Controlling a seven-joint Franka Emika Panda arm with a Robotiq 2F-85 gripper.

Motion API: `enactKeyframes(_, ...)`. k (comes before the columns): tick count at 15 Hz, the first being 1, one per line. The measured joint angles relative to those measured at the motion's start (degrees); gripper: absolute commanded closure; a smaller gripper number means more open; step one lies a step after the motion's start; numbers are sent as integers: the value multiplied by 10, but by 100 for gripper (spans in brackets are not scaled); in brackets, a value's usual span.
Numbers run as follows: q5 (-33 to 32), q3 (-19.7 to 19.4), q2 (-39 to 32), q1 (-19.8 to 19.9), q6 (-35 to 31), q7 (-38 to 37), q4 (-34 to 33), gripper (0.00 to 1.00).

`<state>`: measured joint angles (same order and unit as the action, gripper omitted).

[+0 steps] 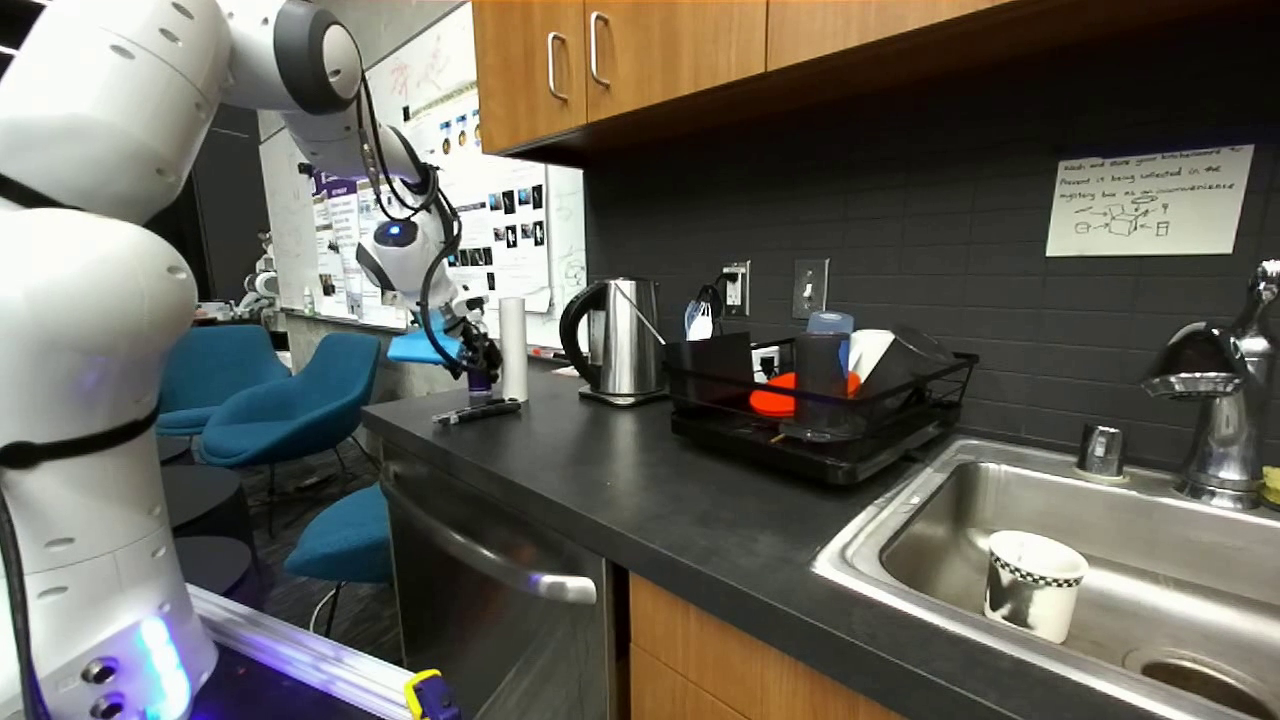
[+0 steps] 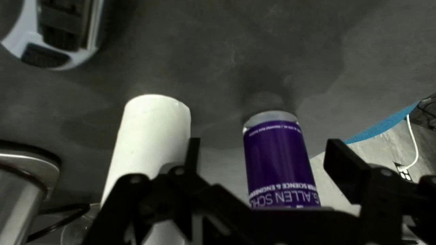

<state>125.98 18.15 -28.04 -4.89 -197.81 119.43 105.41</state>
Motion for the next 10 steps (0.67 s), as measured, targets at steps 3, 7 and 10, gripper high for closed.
enactKeyframes(3, 26, -4, 10, 1, 0, 24, 21, 0)
enactKeyframes(7, 94, 51, 33, 47, 0, 100, 52, 0)
enactKeyframes(10, 164, 122, 51, 114, 0, 182, 81, 0)
